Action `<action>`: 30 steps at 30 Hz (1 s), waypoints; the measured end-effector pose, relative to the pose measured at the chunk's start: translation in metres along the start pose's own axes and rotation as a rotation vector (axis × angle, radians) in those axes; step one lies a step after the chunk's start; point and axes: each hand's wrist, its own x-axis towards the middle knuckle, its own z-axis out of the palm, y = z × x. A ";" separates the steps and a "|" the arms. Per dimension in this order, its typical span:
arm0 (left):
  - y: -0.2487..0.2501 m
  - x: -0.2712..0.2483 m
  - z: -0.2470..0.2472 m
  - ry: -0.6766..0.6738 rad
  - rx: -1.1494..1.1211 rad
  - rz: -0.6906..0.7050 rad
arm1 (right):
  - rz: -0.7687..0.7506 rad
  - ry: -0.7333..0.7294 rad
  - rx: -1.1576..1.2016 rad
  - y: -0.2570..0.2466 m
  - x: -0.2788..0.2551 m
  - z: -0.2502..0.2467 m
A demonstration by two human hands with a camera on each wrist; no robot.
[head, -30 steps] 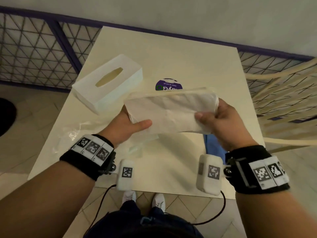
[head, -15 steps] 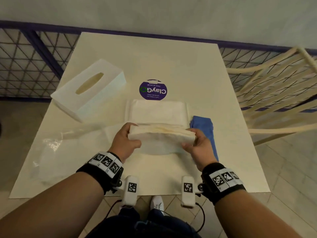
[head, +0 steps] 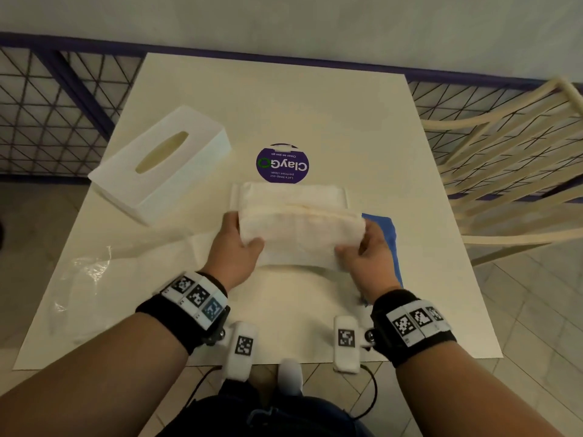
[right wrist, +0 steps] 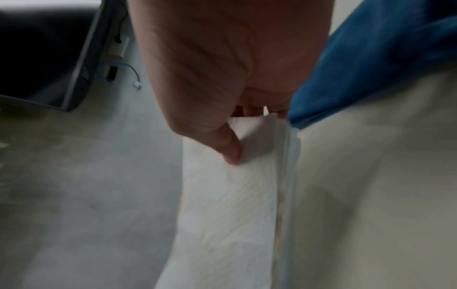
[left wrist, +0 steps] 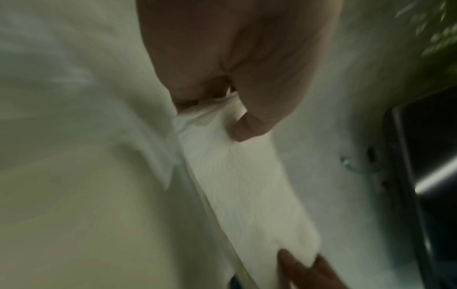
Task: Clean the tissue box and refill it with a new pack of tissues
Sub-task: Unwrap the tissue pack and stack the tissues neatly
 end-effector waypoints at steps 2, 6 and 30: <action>0.015 0.018 -0.010 0.081 0.001 0.004 | -0.025 0.041 0.046 -0.015 0.014 0.000; 0.034 0.052 -0.023 0.139 -0.033 -0.047 | -0.004 0.102 0.011 -0.044 0.047 0.005; -0.003 0.077 -0.035 -0.182 0.852 0.098 | -0.106 -0.016 -0.899 -0.033 0.075 0.050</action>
